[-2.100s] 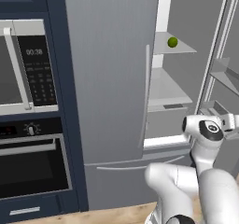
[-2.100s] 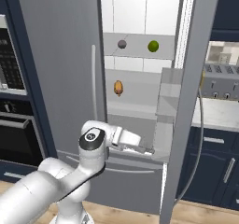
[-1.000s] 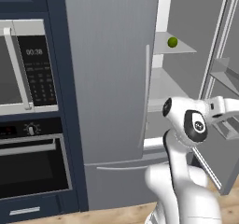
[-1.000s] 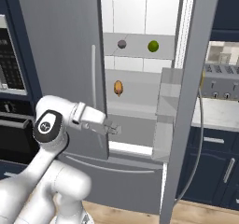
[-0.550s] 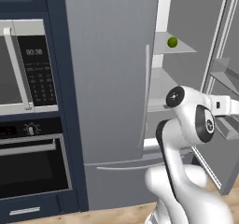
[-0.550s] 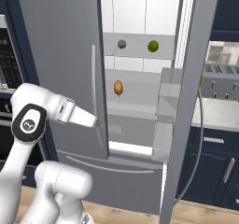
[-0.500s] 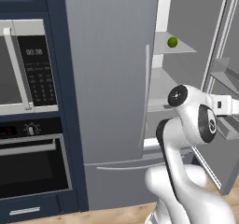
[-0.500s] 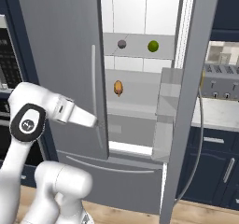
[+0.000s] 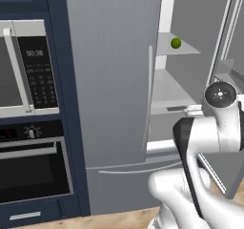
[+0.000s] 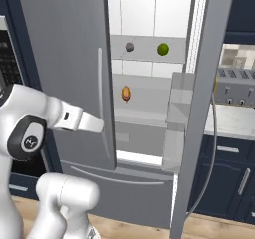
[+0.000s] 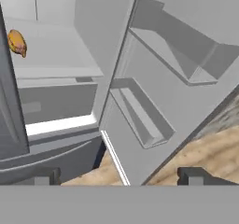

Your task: Gather the eggplant and lime from the fridge and place them on a tray on the dining counter. Then gather the chicken drumsticks from the fridge and place them on the other tray.

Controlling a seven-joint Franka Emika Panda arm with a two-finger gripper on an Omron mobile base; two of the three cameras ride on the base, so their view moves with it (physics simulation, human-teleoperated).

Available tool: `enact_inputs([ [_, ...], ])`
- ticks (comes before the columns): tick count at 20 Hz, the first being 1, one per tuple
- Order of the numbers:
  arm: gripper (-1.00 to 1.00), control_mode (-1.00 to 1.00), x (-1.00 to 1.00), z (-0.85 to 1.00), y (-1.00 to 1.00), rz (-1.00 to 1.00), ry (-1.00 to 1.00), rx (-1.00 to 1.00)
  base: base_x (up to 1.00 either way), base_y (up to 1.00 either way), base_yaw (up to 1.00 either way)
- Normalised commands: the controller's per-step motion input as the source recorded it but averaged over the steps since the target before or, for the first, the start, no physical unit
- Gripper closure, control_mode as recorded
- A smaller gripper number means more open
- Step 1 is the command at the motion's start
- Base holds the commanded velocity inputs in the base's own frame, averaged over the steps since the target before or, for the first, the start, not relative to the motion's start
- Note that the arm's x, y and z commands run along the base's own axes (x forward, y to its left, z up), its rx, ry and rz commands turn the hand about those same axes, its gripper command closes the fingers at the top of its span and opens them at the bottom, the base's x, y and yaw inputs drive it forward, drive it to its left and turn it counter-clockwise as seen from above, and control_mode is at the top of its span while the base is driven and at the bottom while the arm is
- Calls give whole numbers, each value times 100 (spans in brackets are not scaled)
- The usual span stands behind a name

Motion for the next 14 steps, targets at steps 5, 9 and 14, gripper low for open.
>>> enact_inputs([
  [5,-100,-100,7,0,43,39,-5,22,0,0,0],
  [9,-100,-100,13,0,47,27,9,2,0,0,0],
  [14,-100,-100,45,0,42,5,0,0,0,0,0],
])
